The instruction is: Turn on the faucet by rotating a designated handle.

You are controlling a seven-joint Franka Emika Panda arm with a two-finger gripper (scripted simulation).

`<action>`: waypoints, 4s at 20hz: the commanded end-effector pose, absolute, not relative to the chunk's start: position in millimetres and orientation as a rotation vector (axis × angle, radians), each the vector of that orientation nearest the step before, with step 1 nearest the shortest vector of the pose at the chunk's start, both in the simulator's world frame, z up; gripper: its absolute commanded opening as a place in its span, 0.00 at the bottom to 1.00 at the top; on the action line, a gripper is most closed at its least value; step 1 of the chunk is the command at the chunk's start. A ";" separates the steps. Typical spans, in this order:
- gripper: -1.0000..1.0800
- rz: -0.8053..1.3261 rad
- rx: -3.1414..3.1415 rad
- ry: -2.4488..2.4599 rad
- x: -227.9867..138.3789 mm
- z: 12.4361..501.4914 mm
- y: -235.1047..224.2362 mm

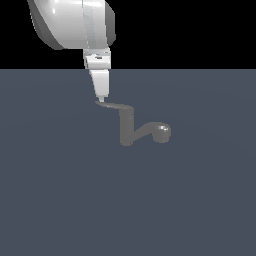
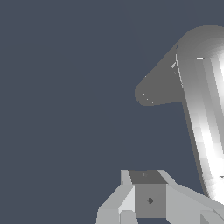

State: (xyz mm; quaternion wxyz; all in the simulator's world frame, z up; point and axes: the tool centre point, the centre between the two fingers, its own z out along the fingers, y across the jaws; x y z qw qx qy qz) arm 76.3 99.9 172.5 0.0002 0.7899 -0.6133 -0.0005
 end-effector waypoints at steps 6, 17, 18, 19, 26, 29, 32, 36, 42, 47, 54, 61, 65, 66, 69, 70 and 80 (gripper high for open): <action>0.00 -0.001 2.481 -1.926 58.8 172.5 98.7; 0.00 -0.001 2.481 -1.927 28.6 172.5 96.2; 0.00 -0.001 2.481 -1.927 25.8 172.5 96.0; 0.00 -0.001 2.481 -1.927 23.0 172.5 95.8; 0.00 -0.001 2.481 -1.928 3.4 172.6 94.2; 0.00 0.005 2.486 -1.926 4.9 173.9 93.5; 0.00 0.004 2.485 -1.927 -2.9 173.6 85.1; 0.00 0.003 2.484 -1.927 -13.4 173.3 73.8; 0.00 0.001 2.483 -1.927 -29.4 172.9 56.4; 0.00 0.001 2.482 -1.928 -43.0 172.8 41.8; 0.00 0.003 2.495 -1.917 -43.9 174.3 27.5; 0.00 0.001 2.486 -1.924 -42.7 173.3 -15.4; 0.00 0.000 2.482 -1.927 -42.0 172.8 -38.4; 0.00 0.000 2.480 -1.928 -41.9 172.7 -44.1; 0.00 -0.006 2.528 -1.880 -38.4 174.7 -16.9; 0.00 -0.006 2.526 -1.882 -36.2 174.6 -19.7; 0.00 -0.004 2.509 -1.899 -14.5 173.8 -47.1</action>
